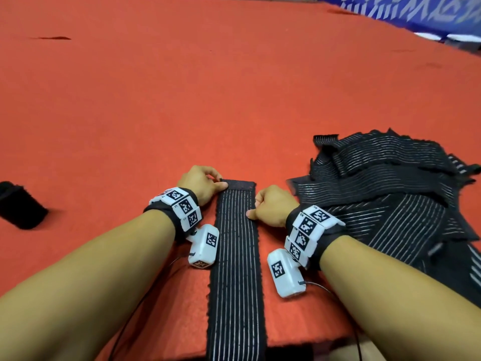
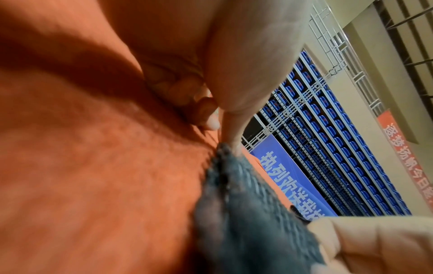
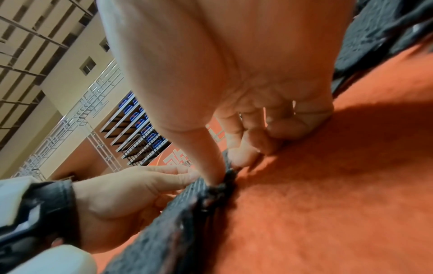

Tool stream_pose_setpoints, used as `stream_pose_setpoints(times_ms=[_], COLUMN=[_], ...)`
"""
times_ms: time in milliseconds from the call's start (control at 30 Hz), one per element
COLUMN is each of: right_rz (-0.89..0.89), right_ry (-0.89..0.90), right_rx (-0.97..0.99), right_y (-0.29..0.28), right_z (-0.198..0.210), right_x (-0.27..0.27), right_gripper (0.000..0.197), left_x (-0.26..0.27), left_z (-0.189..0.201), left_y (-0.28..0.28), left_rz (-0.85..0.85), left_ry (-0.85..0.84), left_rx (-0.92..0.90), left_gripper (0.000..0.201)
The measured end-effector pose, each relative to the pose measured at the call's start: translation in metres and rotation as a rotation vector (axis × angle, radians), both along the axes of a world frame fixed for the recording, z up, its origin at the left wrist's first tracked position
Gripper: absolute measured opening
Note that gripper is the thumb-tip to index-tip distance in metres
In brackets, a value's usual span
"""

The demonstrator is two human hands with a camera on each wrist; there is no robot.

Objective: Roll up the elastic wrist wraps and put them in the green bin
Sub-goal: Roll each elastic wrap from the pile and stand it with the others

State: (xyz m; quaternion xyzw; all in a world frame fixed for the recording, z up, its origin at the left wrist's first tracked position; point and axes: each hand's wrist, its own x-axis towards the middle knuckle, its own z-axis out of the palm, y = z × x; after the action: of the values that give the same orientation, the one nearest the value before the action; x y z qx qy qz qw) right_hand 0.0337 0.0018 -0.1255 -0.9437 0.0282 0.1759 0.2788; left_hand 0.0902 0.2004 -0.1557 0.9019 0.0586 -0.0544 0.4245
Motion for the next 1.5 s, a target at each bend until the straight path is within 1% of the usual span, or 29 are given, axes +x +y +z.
stream_pose_setpoints(times_ms=[67, 233, 300, 400, 500, 633, 700, 800, 933, 1033, 1167, 1233, 1367, 1500], right_rz=[-0.007, -0.022, -0.030, -0.039, -0.017, 0.017, 0.045, 0.089, 0.199, 0.236, 0.218, 0.196, 0.131, 0.090], right_ry=[-0.001, 0.029, 0.025, -0.004, -0.023, 0.002, 0.009, -0.008, -0.016, -0.043, -0.023, -0.038, -0.089, -0.053], right_rx=[-0.007, 0.020, 0.053, 0.129, 0.147, 0.157, 0.132, 0.050, -0.014, -0.044, 0.003, 0.040, 0.014, 0.046], right_y=[0.001, 0.000, -0.001, -0.003, -0.005, -0.010, -0.009, -0.006, 0.004, 0.010, 0.005, 0.001, -0.003, 0.000], right_z=[0.002, 0.007, 0.010, 0.014, 0.018, 0.022, 0.021, 0.020, 0.019, 0.016, 0.010, 0.008, 0.007, 0.005], right_x=[-0.002, -0.005, -0.009, -0.022, -0.038, -0.066, -0.083, -0.106, -0.133, -0.142, -0.150, -0.155, -0.162, -0.166], right_gripper=[0.031, 0.033, 0.033, 0.032, 0.033, 0.031, 0.031, 0.040, 0.040, 0.043, 0.046, 0.044, 0.039, 0.040], left_x=[-0.002, -0.021, -0.036, -0.065, -0.097, -0.131, -0.144, -0.161, -0.177, -0.187, -0.197, -0.201, -0.210, -0.218], left_z=[0.004, 0.013, 0.021, 0.033, 0.041, 0.047, 0.049, 0.050, 0.049, 0.047, 0.042, 0.040, 0.038, 0.040], left_y=[-0.001, -0.002, 0.001, 0.006, 0.010, 0.012, 0.009, 0.002, -0.004, -0.003, 0.001, 0.003, -0.002, -0.006], left_rz=[0.008, 0.011, 0.002, -0.039, -0.093, -0.097, -0.100, -0.106, -0.101, -0.100, -0.103, -0.107, -0.116, -0.129], left_ry=[0.009, 0.039, 0.070, 0.151, 0.253, 0.307, 0.304, 0.263, 0.213, 0.160, 0.111, 0.123, 0.178, 0.178], left_rx=[0.041, 0.031, 0.026, 0.071, 0.007, -0.028, -0.016, 0.050, 0.101, 0.115, 0.126, 0.124, 0.090, 0.139], left_gripper=[0.025, 0.033, 0.034, 0.032, 0.033, 0.031, 0.032, 0.033, 0.028, 0.022, 0.019, 0.024, 0.033, 0.035])
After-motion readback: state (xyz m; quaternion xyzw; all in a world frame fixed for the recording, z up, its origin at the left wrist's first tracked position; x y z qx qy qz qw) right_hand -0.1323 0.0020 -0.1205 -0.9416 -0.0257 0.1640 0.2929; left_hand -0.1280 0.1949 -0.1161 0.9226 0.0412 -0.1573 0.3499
